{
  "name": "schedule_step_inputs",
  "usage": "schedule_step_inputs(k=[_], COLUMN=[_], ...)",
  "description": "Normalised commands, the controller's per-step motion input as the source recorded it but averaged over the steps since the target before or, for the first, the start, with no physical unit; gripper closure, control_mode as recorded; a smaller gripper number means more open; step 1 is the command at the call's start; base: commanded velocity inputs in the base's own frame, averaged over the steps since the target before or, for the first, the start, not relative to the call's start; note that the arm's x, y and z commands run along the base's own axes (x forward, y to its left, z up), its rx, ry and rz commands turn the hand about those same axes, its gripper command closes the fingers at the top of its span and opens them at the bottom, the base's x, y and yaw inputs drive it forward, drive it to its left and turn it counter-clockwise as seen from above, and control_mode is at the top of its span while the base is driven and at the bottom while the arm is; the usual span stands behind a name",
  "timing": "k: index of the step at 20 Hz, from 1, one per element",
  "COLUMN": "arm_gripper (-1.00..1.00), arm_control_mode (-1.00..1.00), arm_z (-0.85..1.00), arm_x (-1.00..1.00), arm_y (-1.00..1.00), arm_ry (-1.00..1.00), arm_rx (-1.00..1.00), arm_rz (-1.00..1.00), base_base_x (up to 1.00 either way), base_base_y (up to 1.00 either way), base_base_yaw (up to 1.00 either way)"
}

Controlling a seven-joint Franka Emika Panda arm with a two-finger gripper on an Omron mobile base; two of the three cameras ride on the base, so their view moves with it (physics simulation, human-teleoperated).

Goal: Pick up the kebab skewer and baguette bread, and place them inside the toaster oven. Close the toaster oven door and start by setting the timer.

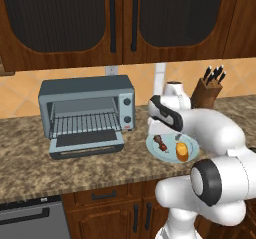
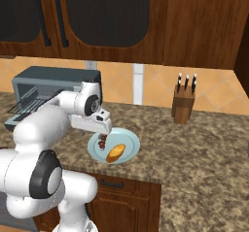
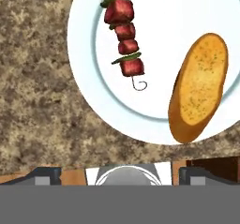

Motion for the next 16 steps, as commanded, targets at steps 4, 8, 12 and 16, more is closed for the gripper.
schedule_step_inputs(k=[4,8,12,16], arm_gripper=[-1.00,-1.00,-1.00,-1.00], arm_control_mode=[-1.00,-1.00,-1.00,-1.00], arm_z=[-0.18,-0.39,-0.79,-0.60], arm_x=[0.72,0.54,0.41,0.09], arm_y=[0.00,-0.05,-0.13,-0.02], arm_ry=[0.17,0.08,0.00,-0.09], arm_rx=[0.00,0.01,0.06,0.02], arm_rz=[0.08,0.05,0.05,0.06], base_base_x=[0.00,0.00,0.00,0.00], base_base_y=[0.00,0.00,0.00,0.00], base_base_yaw=[0.00,0.00,0.00,0.00])
